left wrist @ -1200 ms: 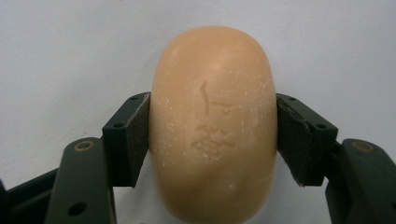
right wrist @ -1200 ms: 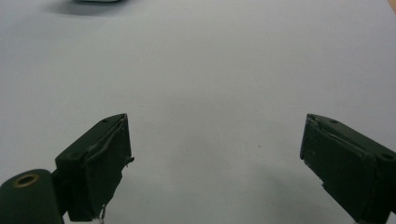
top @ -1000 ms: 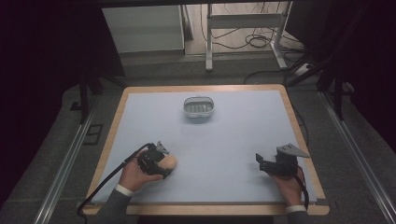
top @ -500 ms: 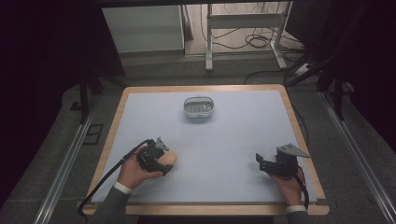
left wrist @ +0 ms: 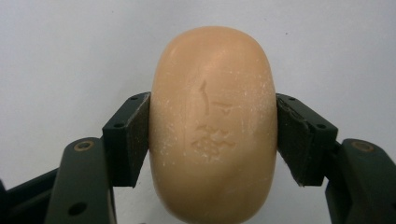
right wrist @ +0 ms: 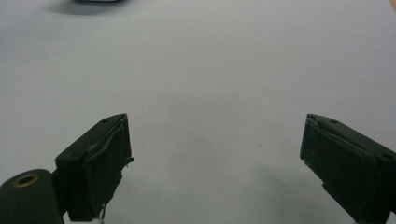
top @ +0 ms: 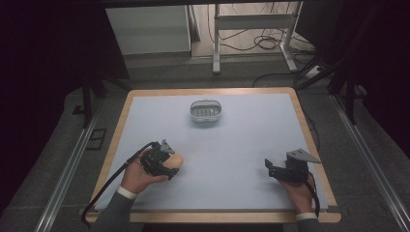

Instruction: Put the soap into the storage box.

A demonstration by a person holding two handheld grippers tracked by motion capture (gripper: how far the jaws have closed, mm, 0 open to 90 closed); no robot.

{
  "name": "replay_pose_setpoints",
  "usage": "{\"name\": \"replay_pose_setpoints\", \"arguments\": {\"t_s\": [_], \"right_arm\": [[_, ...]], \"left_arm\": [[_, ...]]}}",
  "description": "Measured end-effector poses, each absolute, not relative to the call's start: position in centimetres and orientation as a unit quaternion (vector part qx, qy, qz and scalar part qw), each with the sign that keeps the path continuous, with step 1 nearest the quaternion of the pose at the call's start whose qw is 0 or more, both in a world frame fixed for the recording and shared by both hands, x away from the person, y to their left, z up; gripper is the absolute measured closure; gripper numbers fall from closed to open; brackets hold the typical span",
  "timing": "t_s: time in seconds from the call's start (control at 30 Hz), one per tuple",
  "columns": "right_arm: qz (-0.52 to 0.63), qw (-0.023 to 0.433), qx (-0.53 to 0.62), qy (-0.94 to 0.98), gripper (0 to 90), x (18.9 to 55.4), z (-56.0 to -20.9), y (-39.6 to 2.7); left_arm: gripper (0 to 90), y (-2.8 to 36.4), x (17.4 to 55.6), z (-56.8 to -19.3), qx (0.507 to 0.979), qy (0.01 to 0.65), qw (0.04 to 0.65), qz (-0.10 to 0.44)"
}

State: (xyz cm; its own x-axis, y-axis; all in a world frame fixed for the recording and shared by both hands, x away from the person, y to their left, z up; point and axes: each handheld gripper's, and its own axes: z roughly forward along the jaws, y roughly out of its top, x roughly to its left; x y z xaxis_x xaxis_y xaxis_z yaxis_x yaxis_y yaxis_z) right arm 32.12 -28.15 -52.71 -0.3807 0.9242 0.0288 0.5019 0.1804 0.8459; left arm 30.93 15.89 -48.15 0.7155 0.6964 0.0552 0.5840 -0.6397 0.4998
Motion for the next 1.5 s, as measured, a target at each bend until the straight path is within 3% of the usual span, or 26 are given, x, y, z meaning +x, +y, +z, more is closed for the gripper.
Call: {"name": "replay_pose_setpoints", "arguments": {"t_s": [1.5], "right_arm": [[0.408,0.257,0.494,0.723,8.7,32.2,-52.7,-28.1]], "left_arm": [[32.7,15.8,32.7,-45.7,0.892,0.354,0.241,0.141]]}}
